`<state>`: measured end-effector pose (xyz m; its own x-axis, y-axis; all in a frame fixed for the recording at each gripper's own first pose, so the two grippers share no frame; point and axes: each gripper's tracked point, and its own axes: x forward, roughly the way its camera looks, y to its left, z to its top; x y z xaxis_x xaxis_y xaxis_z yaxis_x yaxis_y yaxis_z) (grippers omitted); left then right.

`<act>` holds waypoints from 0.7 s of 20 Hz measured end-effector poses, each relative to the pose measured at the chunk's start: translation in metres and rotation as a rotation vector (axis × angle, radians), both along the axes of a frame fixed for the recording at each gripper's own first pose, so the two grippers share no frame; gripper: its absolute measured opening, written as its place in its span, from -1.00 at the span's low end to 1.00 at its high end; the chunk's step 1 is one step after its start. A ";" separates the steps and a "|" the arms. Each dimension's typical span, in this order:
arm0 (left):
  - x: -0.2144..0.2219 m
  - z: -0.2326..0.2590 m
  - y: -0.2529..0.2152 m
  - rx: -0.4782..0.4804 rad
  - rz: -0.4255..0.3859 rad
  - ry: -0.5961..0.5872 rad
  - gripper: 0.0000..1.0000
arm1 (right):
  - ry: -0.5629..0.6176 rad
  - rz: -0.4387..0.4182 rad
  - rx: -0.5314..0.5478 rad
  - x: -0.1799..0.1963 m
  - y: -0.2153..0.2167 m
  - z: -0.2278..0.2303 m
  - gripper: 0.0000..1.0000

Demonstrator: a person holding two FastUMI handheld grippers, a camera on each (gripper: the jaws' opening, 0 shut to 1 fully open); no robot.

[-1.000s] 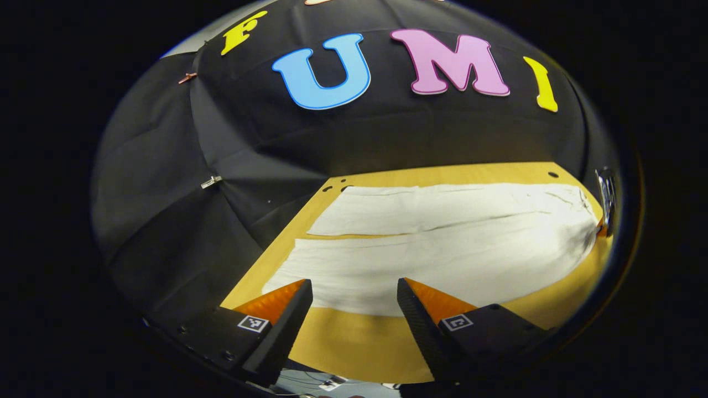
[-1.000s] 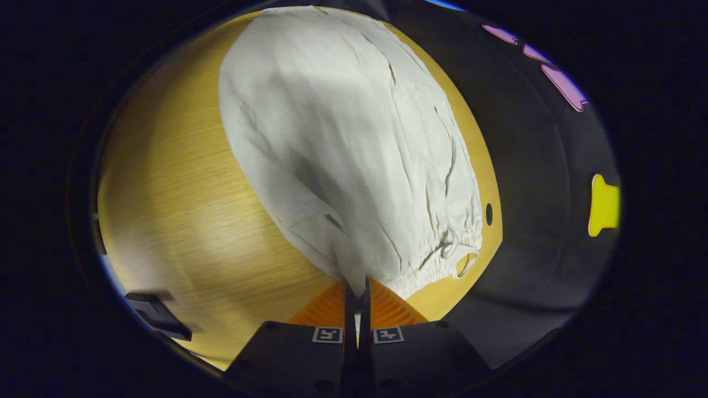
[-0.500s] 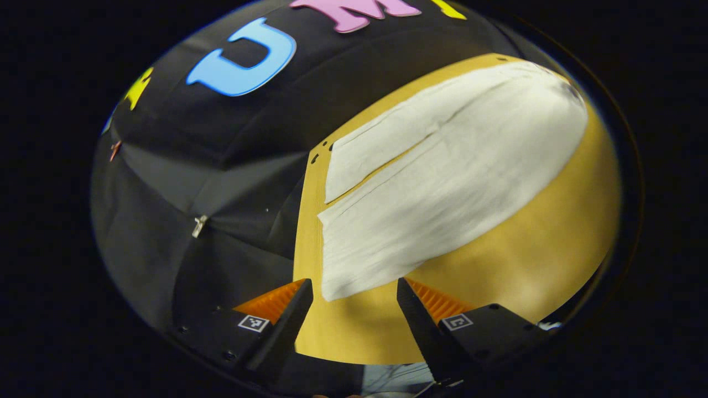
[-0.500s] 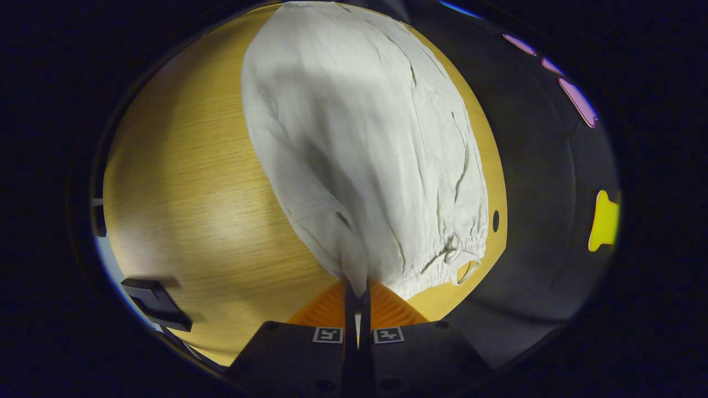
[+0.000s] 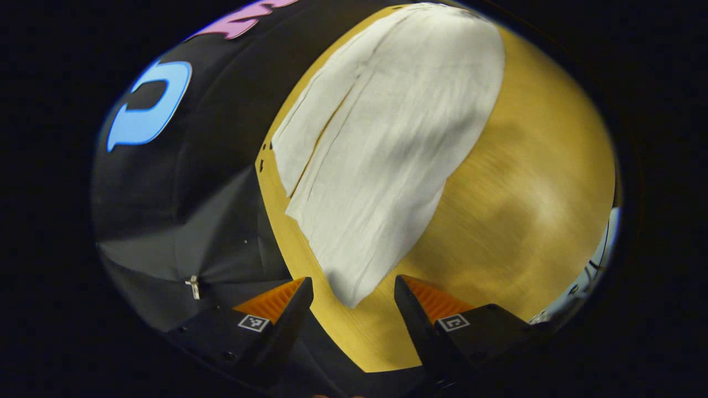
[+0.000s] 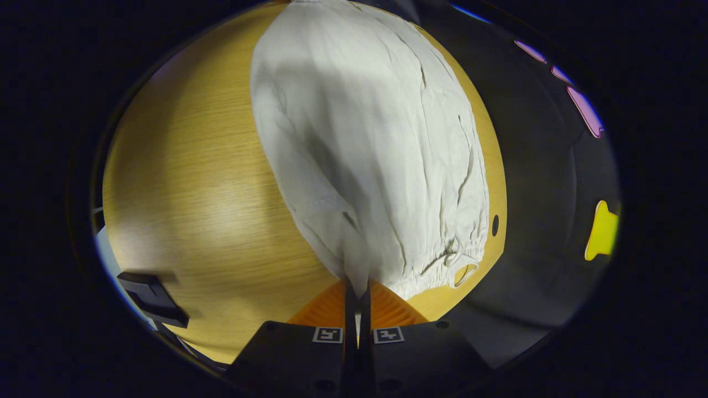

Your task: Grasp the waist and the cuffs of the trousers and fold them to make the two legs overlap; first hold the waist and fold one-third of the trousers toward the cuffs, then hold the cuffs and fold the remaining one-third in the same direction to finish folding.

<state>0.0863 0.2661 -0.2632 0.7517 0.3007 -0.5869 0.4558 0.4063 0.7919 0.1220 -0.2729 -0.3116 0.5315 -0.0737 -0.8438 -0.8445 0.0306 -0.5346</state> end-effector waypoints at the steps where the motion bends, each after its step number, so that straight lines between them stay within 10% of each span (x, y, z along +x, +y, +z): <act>1: 0.006 0.001 -0.001 0.028 -0.034 0.016 0.82 | -0.001 0.002 -0.002 0.000 0.000 0.000 -0.90; 4: 0.018 -0.006 -0.005 0.041 -0.085 0.109 0.72 | -0.004 0.009 -0.004 0.001 0.000 0.000 -0.90; 7: 0.033 -0.009 -0.008 0.039 -0.076 0.148 -0.07 | -0.011 0.017 -0.011 0.000 0.000 0.000 -0.90; 14: 0.036 -0.018 -0.015 0.035 -0.070 0.207 -0.79 | -0.026 0.037 -0.024 0.001 -0.001 0.000 -0.90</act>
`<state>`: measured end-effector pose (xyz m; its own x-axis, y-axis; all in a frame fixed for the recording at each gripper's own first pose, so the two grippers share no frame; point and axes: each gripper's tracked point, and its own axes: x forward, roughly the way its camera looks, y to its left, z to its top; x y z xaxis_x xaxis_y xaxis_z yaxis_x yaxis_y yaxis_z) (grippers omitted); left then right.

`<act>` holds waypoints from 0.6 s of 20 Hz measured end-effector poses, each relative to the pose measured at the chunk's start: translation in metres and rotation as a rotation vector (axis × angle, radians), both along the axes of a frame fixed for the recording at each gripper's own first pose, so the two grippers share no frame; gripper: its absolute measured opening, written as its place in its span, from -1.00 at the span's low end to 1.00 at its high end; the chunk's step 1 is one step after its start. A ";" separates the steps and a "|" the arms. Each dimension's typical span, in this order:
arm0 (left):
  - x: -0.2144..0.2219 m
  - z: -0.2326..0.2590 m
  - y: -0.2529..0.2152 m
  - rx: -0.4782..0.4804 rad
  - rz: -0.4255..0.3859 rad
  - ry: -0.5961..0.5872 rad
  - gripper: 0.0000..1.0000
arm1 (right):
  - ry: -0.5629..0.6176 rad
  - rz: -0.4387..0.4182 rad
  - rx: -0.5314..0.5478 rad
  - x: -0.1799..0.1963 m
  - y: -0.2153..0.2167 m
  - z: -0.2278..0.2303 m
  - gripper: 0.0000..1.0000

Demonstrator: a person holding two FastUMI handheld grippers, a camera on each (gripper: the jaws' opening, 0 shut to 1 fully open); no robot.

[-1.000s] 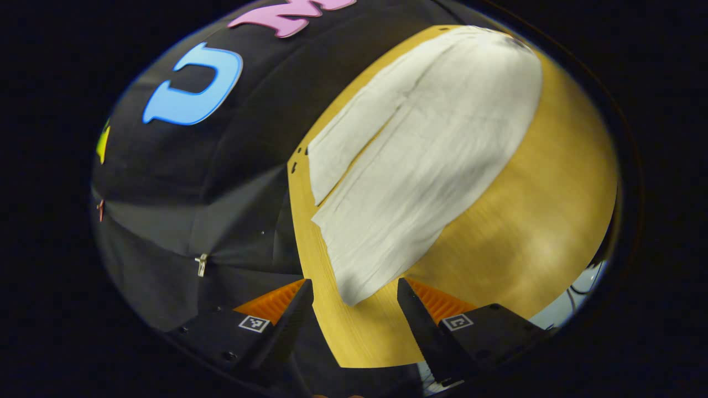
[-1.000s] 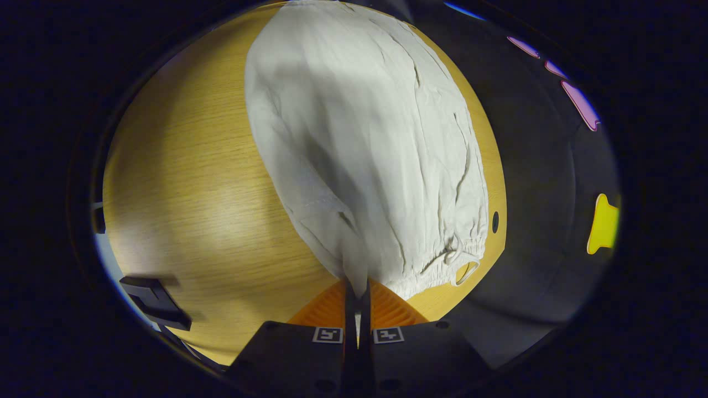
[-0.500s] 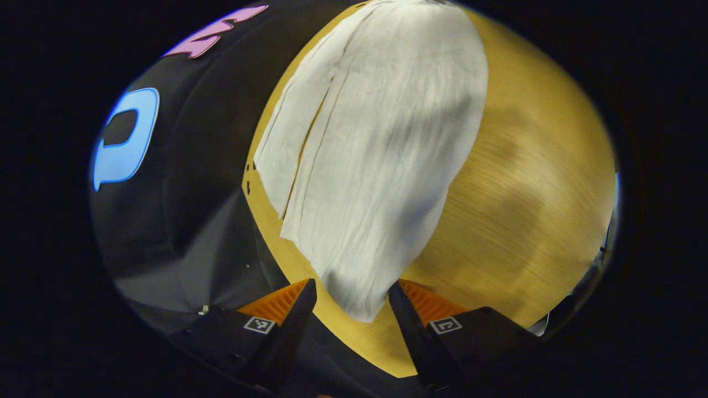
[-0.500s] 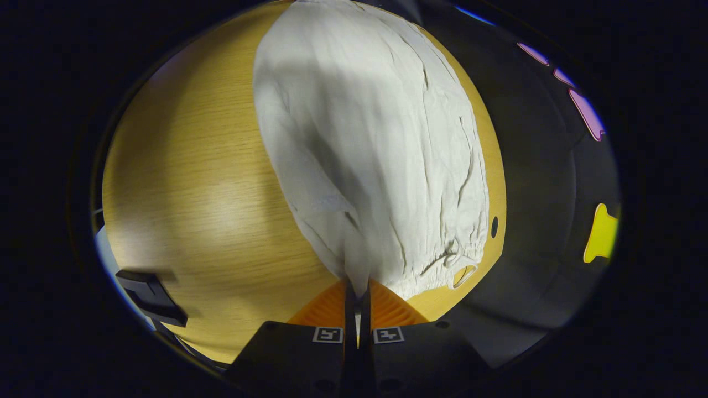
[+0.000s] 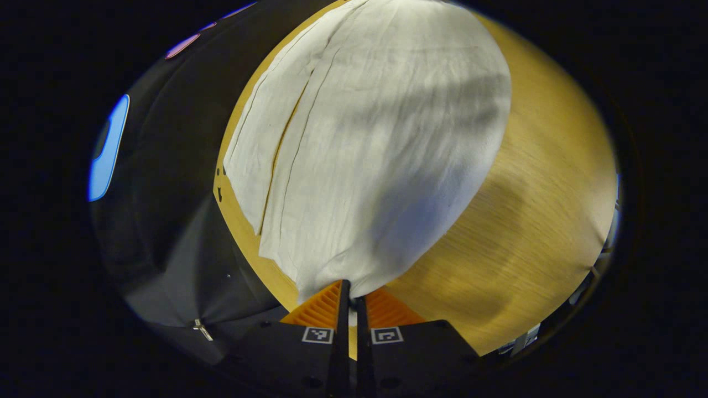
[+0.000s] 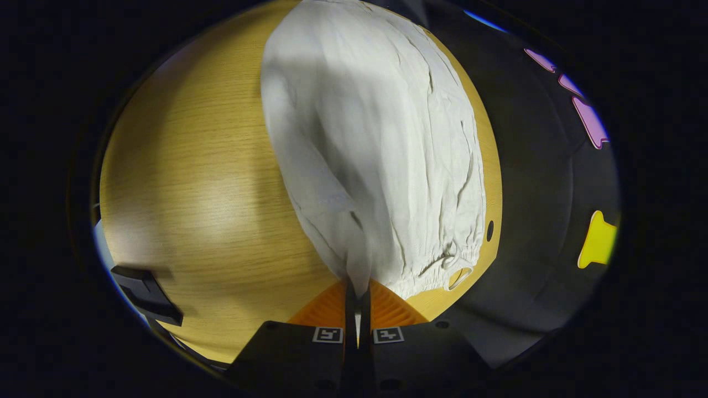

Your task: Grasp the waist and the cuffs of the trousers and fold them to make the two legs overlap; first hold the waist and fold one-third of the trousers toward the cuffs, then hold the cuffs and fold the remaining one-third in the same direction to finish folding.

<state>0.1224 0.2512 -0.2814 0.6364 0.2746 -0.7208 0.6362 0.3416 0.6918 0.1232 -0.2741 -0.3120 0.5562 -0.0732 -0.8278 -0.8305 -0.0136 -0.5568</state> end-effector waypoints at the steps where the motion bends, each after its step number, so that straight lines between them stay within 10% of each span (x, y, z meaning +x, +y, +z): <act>1: -0.002 -0.001 0.002 -0.002 0.008 0.002 -0.86 | 0.000 0.001 0.000 0.000 0.000 0.000 -0.90; 12: 0.007 0.037 0.006 -0.058 0.097 -0.168 -0.89 | -0.001 -0.085 0.068 0.005 0.000 0.010 -0.90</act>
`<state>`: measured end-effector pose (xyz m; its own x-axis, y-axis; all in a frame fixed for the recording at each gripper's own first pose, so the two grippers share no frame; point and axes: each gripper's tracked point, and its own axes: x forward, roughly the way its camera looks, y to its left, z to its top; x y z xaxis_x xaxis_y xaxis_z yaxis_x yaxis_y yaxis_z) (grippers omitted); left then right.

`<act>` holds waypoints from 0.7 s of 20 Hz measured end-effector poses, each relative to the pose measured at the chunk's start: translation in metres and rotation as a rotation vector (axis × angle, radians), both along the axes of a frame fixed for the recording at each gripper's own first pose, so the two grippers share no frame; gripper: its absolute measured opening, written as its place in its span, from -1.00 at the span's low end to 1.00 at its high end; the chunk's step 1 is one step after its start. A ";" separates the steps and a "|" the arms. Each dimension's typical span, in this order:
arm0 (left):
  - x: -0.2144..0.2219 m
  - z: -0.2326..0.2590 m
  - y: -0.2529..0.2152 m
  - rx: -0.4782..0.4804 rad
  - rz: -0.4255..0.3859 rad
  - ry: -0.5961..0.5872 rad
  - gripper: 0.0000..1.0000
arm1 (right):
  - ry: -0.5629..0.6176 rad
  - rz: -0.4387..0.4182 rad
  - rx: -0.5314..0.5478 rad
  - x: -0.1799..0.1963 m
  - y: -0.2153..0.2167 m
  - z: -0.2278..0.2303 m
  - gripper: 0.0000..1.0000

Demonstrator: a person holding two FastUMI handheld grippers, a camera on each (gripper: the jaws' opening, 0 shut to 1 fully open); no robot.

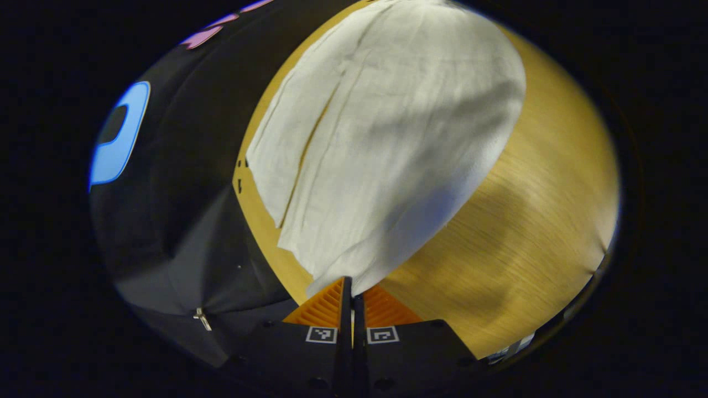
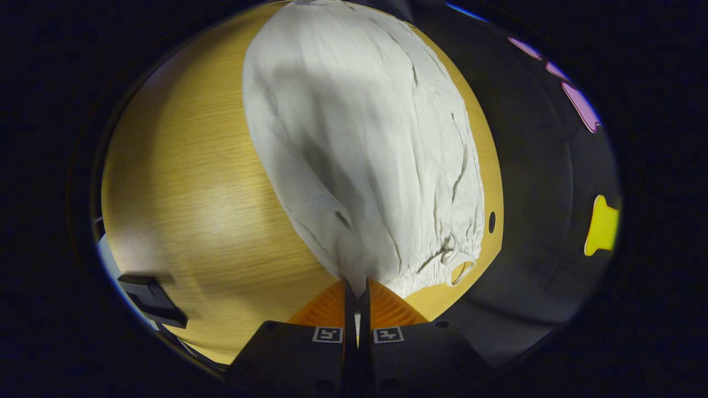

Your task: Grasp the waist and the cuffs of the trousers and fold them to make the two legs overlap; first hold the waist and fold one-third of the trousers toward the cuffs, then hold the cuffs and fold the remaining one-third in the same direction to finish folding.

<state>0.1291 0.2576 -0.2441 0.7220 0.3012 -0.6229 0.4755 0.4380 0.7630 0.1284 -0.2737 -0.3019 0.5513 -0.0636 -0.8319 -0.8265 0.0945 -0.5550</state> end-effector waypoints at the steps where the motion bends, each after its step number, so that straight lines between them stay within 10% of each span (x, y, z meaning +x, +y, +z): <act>1: 0.002 0.011 0.001 -0.022 0.021 -0.044 -0.89 | -0.012 -0.021 0.019 -0.001 0.001 0.006 -0.90; 14: 0.060 0.119 -0.005 -0.187 0.210 -0.424 -0.90 | -0.260 -0.220 0.240 0.077 0.019 0.103 -0.90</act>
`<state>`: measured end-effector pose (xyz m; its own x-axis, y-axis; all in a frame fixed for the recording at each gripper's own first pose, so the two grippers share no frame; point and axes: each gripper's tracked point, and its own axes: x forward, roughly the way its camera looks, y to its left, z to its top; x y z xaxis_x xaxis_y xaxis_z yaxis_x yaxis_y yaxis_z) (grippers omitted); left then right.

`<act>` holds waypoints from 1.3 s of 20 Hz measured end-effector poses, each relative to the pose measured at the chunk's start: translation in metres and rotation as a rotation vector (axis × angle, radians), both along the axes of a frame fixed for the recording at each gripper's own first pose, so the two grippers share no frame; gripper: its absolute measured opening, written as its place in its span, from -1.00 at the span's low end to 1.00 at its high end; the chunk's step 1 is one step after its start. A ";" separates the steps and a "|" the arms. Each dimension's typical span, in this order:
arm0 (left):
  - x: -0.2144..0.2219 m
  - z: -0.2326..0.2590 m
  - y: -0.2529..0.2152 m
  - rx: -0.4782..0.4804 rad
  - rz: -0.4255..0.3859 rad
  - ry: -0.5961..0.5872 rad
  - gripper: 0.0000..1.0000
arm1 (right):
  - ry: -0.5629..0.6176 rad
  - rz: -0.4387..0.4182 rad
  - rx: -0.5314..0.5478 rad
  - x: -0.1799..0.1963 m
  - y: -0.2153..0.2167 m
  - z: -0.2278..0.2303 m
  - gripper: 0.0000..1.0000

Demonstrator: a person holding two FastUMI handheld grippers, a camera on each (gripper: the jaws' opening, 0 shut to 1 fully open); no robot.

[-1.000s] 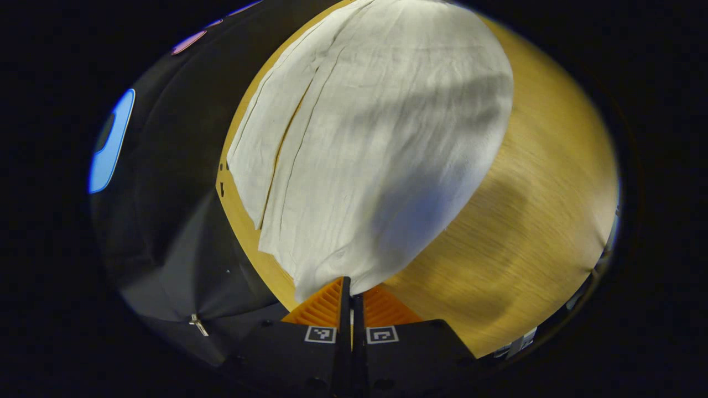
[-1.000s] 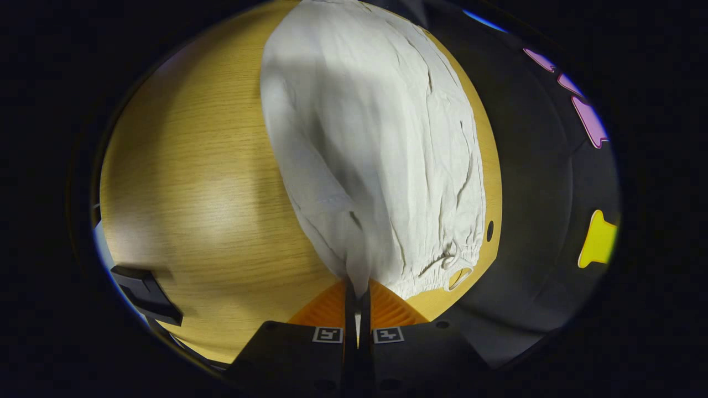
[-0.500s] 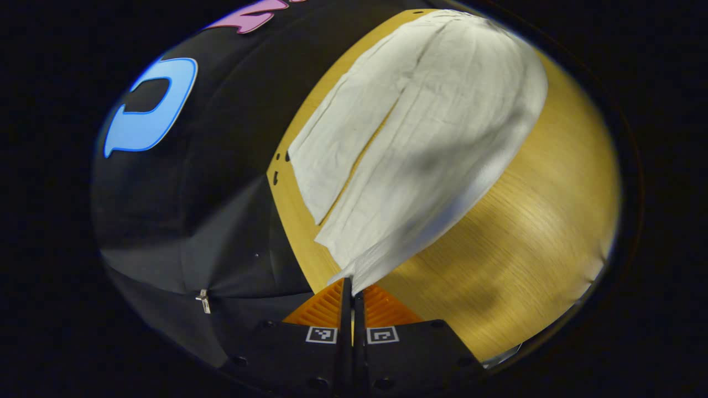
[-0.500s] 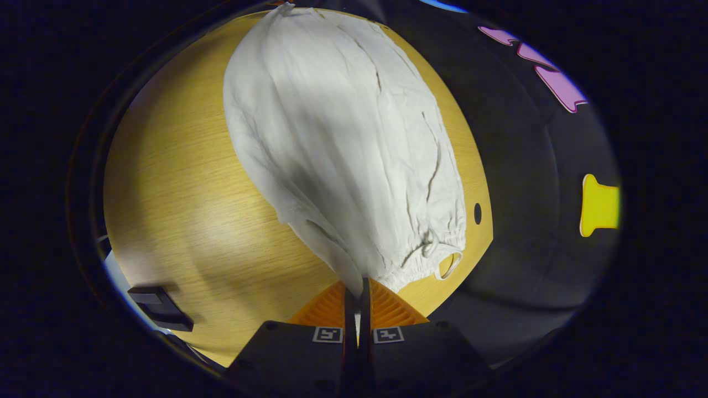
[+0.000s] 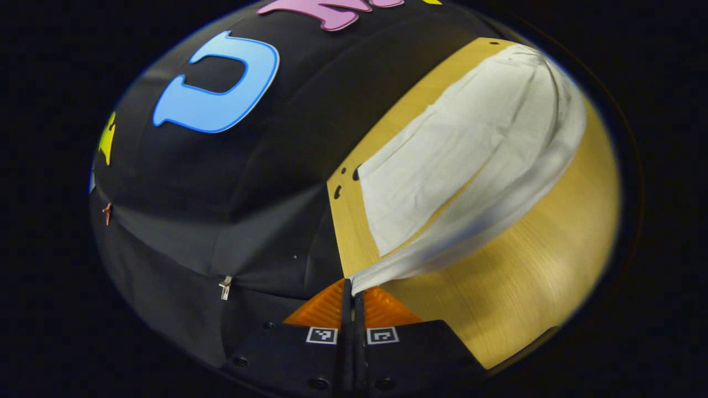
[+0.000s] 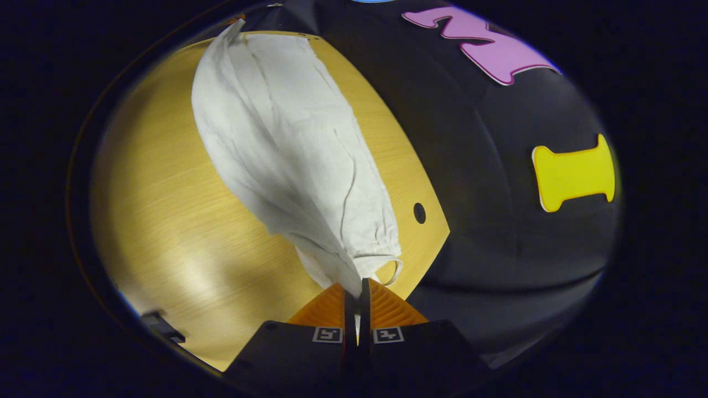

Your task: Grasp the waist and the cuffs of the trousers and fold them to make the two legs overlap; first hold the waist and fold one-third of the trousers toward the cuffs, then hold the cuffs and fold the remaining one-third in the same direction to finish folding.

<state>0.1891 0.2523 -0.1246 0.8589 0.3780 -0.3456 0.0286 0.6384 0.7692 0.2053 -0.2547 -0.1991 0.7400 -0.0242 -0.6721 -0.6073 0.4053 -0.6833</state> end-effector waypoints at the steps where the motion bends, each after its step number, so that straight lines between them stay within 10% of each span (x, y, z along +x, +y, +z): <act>1: 0.009 0.007 0.000 -0.028 0.013 -0.028 -0.90 | -0.017 -0.033 0.040 0.012 0.000 0.006 -0.90; 7: 0.088 0.044 -0.011 -0.312 0.111 -0.171 -0.90 | -0.122 -0.231 0.292 0.084 0.011 0.040 -0.91; 18: 0.241 0.008 -0.027 -0.290 0.080 -0.081 -0.90 | -0.138 -0.537 0.590 0.197 0.025 -0.003 -0.90; 20: 0.247 -0.005 -0.036 -0.296 0.080 -0.067 -0.90 | -0.085 -0.624 0.631 0.199 0.024 -0.028 -0.63; 24: 0.246 0.001 -0.053 -0.359 0.062 -0.106 0.43 | -0.081 -0.709 0.723 0.197 0.016 -0.030 1.00; 26: 0.237 0.018 -0.054 -0.385 0.063 -0.156 0.96 | -0.113 -0.745 0.763 0.190 0.007 -0.018 0.96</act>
<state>0.4259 0.1980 -0.1069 0.8914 0.2999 -0.3398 -0.1174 0.8770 0.4660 0.3950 -0.2475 -0.2171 0.7714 -0.0981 -0.6287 0.0200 0.9913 -0.1301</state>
